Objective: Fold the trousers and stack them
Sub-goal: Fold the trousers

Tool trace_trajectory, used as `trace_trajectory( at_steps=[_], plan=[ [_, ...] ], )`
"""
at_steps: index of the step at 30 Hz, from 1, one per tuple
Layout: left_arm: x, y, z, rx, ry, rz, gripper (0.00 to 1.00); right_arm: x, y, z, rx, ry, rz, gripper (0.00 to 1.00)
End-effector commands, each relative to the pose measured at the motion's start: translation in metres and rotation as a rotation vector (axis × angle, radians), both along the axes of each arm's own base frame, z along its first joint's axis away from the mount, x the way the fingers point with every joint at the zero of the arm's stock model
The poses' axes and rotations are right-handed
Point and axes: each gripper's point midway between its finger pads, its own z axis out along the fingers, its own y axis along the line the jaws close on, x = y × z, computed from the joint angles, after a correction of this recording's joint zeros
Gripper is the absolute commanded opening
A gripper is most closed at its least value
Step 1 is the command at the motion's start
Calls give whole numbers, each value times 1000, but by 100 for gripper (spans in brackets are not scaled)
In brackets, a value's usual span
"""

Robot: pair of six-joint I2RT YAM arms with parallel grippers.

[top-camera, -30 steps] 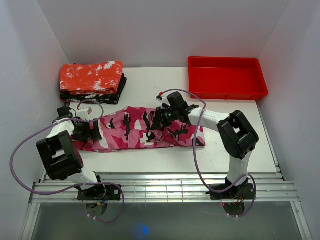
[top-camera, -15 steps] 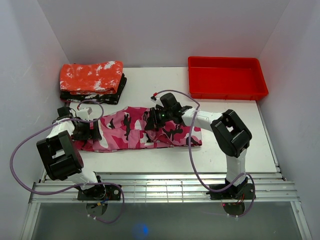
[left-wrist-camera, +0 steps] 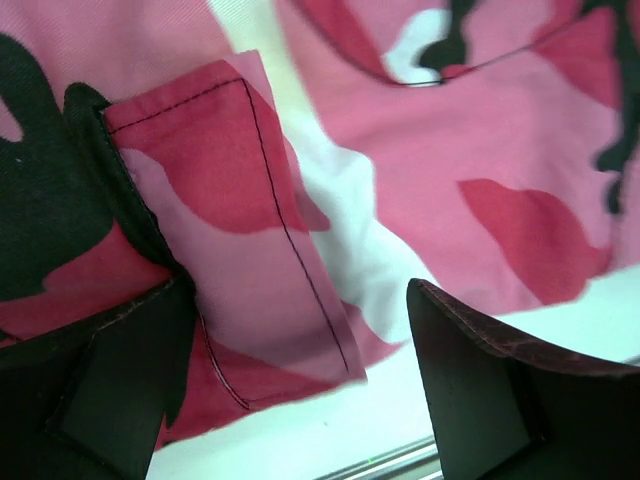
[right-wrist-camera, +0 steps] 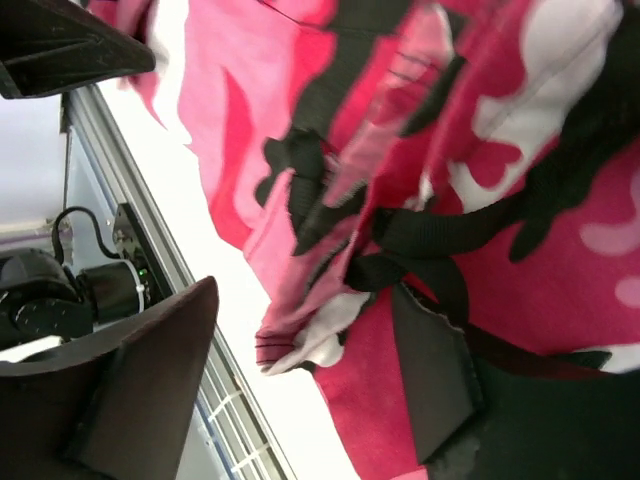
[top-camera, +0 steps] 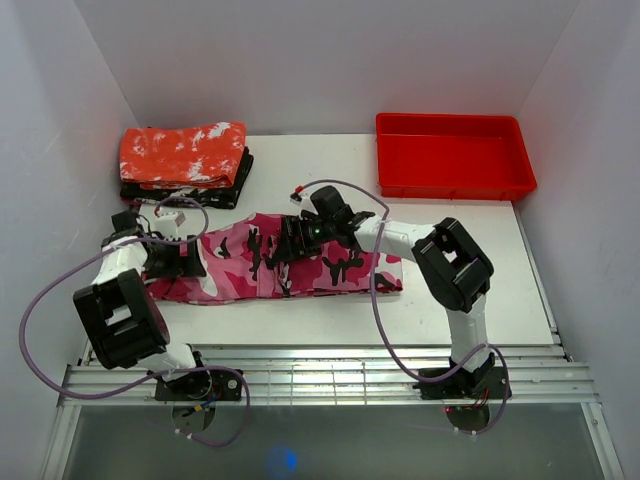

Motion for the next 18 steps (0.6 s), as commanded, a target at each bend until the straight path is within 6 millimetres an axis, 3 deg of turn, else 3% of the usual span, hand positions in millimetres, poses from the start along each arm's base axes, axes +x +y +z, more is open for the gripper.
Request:
trace_trajectory(
  at_steps=[1,5,6,7,8,9,10,11,12,14,18],
  plan=[
    [13,-25,67,-83,-200,-103,98,14,7,86,156,-181,49,80],
    [23,-38,130,-96,-385,-193,98,11,-25,129,214,-253,131,82],
    [22,-43,141,-106,-408,-219,98,20,-44,127,195,-263,121,81],
    [26,-52,161,-129,-461,-259,98,12,-60,136,208,-246,149,80],
    [24,-60,169,-156,-468,-280,98,24,-82,137,202,-244,118,75],
    [25,-68,177,-181,-482,-303,96,22,-98,124,183,-231,119,73],
    [24,-81,186,-239,-491,-328,94,17,-114,127,193,-228,124,71],
    [24,-98,191,-279,-484,-372,90,14,-130,118,171,-193,112,68],
    [24,-110,192,-310,-475,-395,88,20,-152,110,155,-180,74,66],
    [21,-149,192,-396,-438,-477,81,9,-184,88,126,-163,55,58],
    [14,-212,177,-569,-349,-571,71,-24,-209,56,94,-84,71,51]
  ],
)
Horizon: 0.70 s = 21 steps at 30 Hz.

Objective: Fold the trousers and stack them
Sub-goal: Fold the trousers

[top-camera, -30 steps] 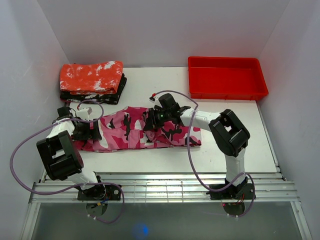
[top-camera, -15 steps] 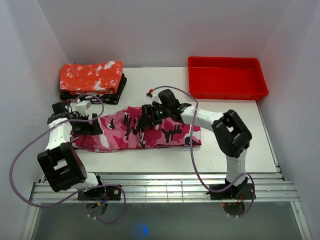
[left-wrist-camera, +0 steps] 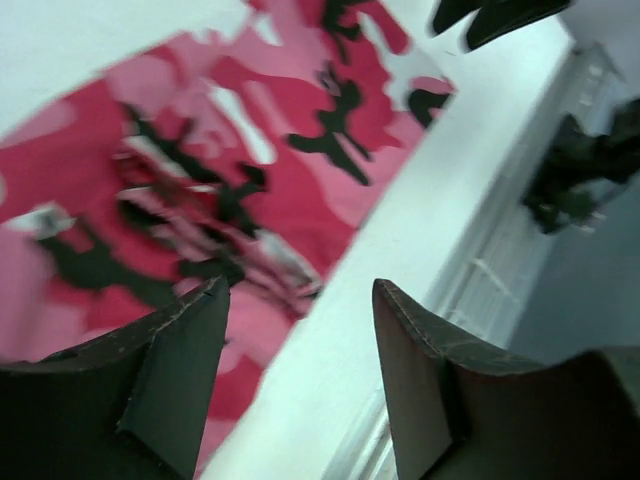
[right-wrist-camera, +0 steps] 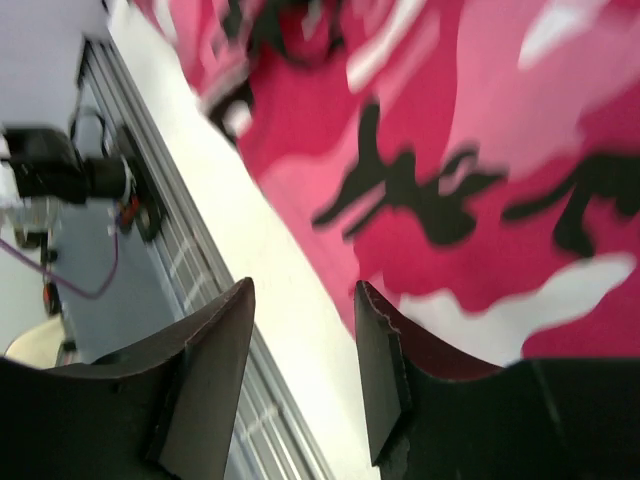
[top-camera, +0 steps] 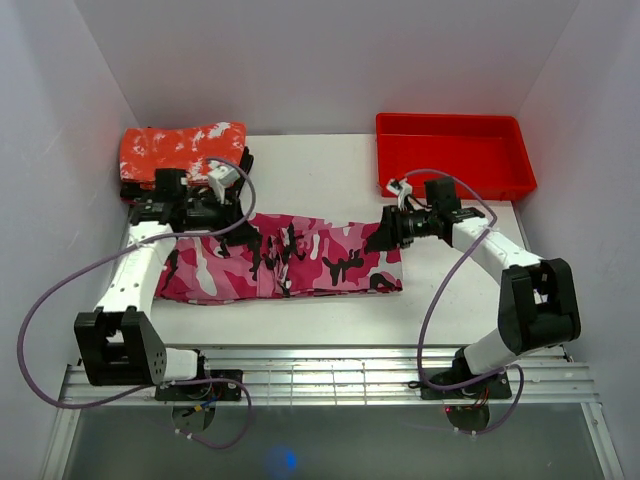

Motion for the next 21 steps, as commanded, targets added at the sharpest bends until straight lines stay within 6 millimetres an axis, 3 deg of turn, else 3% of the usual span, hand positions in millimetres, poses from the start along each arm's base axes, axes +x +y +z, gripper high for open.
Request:
trace_trajectory(
  at_steps=[1,2,5,9,12,14,17,21],
  plan=[
    [-15,-57,-5,-163,121,-136,69,-55,-11,-38,-33,105,133,50],
    [-26,-80,-10,-181,182,-189,67,-59,-12,-46,-43,114,138,49],
    [-35,-118,-40,-200,289,-282,59,-68,-16,-75,-64,206,144,47],
    [-34,-141,-77,-205,439,-278,57,-71,-25,-108,-118,271,133,46],
    [-33,-136,-123,-144,578,-203,51,-71,-35,-129,-176,314,97,46],
    [-27,-120,-153,-75,627,-112,50,-69,-42,-142,-222,339,67,46],
    [-13,-92,-171,-16,647,-6,50,-64,-55,-154,-277,364,13,46],
    [3,-61,-170,25,628,68,58,-62,-67,-155,-316,358,-27,45]
  ],
)
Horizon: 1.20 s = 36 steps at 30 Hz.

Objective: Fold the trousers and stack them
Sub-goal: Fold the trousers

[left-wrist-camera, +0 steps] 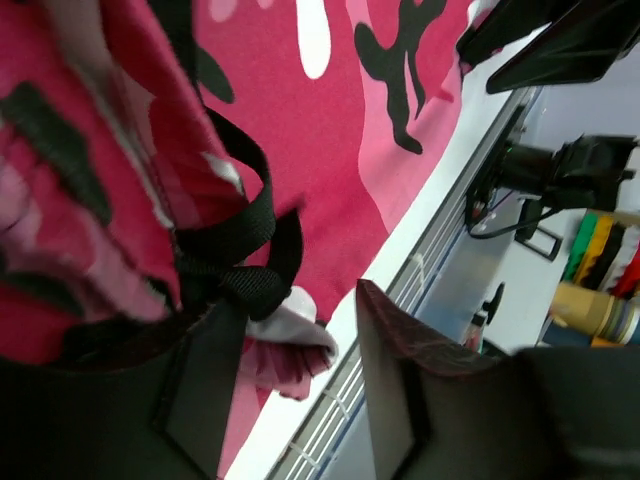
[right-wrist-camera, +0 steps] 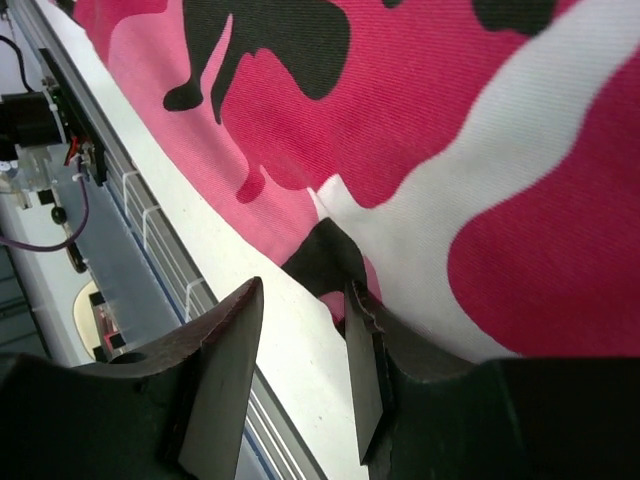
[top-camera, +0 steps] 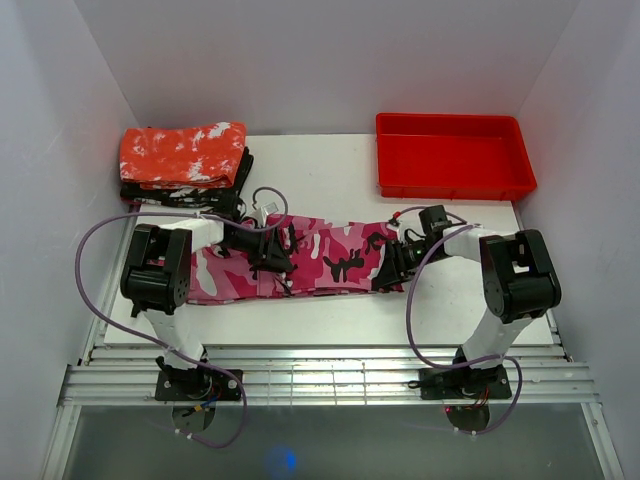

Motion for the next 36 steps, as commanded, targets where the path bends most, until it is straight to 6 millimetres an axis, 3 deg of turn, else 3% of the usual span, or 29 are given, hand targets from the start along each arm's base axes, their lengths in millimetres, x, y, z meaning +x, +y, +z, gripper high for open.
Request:
trace_trajectory(
  at_steps=[1,3,5,7,8,9,11,14,17,23,28,29,34,36],
  plan=[
    [24,33,5,109,-99,53,61,4,-26,-14,-151,-47,-36,45],
    [27,44,7,170,-174,16,72,5,-25,-1,-139,-84,-24,46],
    [27,54,20,192,-243,2,76,11,-26,24,-117,-144,-33,50],
    [31,63,37,197,-297,18,82,19,-29,47,-111,-220,-62,59],
    [31,68,42,200,-314,19,84,26,-33,55,-121,-249,-93,71],
    [33,72,49,201,-332,31,86,31,-37,64,-128,-289,-110,73],
    [37,88,67,205,-372,80,91,43,-47,65,-171,-327,-157,78],
    [43,115,89,216,-430,152,97,56,-56,55,-200,-326,-200,76],
    [43,135,102,237,-462,204,98,71,-52,41,-168,-305,-222,73],
    [35,168,109,209,-434,259,98,93,-44,9,-130,-273,-271,71],
    [38,209,108,186,-375,370,98,81,-29,-16,-30,-155,-272,62],
    [36,214,109,180,-360,385,98,84,-27,-16,-10,-157,-278,55],
    [36,252,109,190,-354,480,98,85,-27,-9,46,-139,-271,36],
    [35,256,108,189,-350,489,98,87,-33,-5,44,-134,-275,18]
  ],
)
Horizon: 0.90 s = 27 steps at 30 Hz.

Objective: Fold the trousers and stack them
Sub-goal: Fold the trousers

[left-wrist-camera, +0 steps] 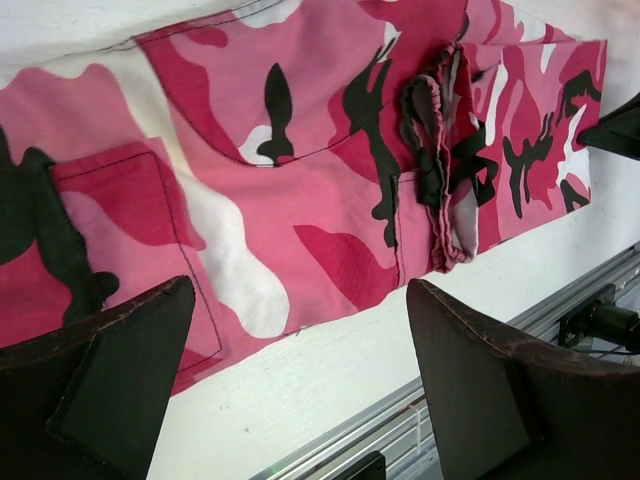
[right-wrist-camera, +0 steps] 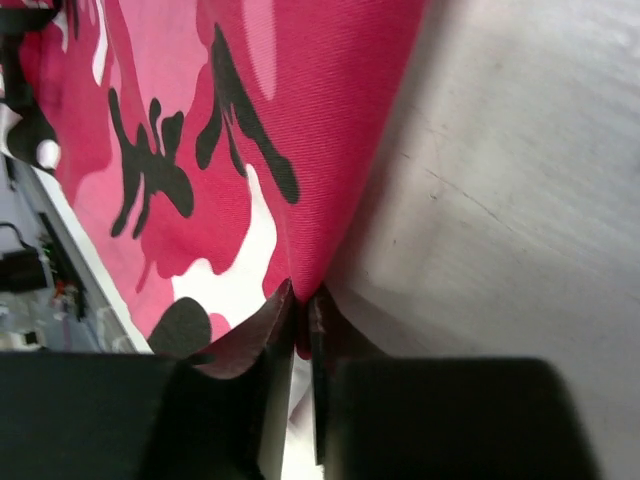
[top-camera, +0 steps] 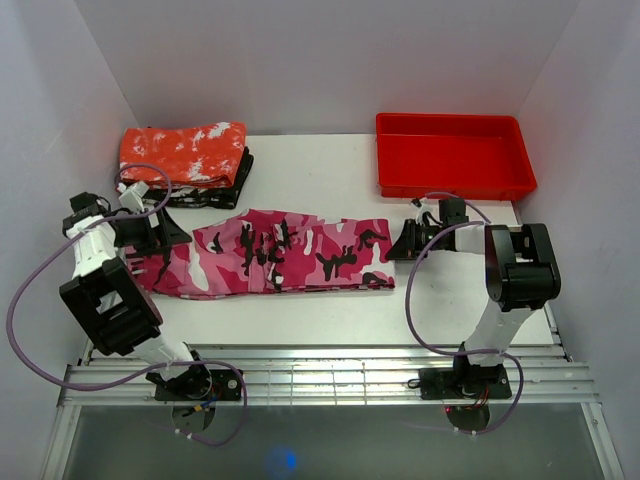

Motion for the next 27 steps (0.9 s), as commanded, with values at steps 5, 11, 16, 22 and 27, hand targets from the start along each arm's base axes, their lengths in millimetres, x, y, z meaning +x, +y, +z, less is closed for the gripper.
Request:
trace_trajectory(
  at_steps=[5,11,16,22,27],
  plan=[
    [2,10,18,11,-64,-3,98,-7,-51,14,22,58,-82,8],
    [-10,16,-3,49,-29,3,84,-13,-145,55,-81,-47,-163,8],
    [-25,-2,-19,-4,-24,-23,83,-25,-194,101,-103,-92,-224,8],
    [-28,-29,-40,-90,-2,-68,84,-23,-171,136,15,-160,-219,8],
    [-21,-70,-48,-160,2,-144,85,-14,-150,158,89,-173,-222,8]
  ],
)
